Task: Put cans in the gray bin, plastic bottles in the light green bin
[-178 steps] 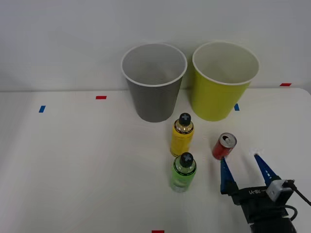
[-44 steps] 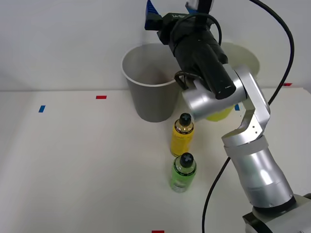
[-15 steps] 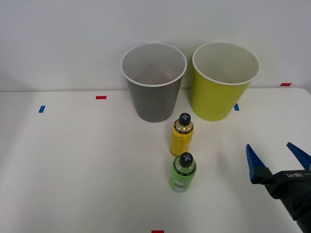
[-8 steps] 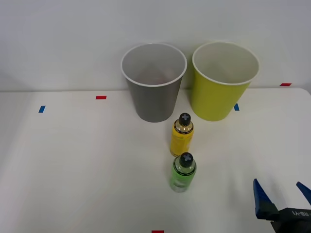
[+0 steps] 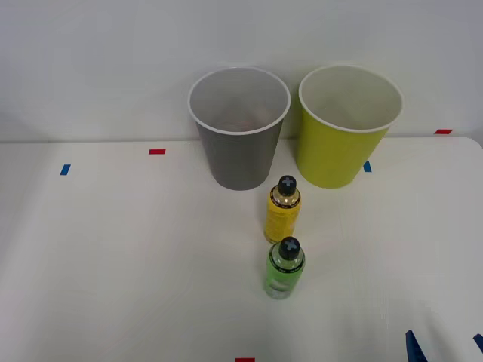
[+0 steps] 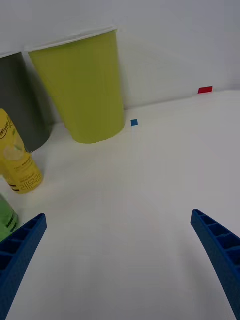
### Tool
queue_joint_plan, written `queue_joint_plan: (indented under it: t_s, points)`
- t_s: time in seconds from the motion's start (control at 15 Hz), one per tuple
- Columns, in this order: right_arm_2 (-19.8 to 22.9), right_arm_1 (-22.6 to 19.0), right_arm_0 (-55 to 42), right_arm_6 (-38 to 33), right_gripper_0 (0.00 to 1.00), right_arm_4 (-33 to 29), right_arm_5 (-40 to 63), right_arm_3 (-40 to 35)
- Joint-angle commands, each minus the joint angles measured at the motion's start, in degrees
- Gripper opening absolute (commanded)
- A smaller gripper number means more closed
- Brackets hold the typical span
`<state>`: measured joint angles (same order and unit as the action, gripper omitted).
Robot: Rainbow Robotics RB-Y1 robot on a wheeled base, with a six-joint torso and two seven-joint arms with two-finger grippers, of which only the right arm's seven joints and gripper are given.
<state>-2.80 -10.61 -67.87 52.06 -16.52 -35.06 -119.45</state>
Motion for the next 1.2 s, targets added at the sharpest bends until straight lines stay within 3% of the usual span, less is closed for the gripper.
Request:
queue_joint_plan:
  t_s: [0.07, 0.27, 0.53, 0.87, 0.93, 1.07, 1.2]
  points:
    - [2.45, 6.04, -1.92, -0.38, 1.0, 0.26, -10.99, 9.24]
    - [2.72, 6.48, -4.91, -1.61, 1.0, 2.28, -15.03, 11.26]
    - [5.09, 6.22, -5.26, -11.63, 1.0, 0.79, -19.87, 14.69]
    - [4.3, 6.57, -5.26, -20.51, 1.0, -2.2, -27.43, 19.7]
    - [4.21, 6.57, -5.17, -19.81, 1.0, -2.64, -28.39, 20.66]
    - [4.03, 6.57, -4.99, -10.4, 1.0, -2.38, -27.69, 20.66]
    - [1.22, 6.48, -4.2, -1.09, 1.0, 0.35, -25.67, 20.58]
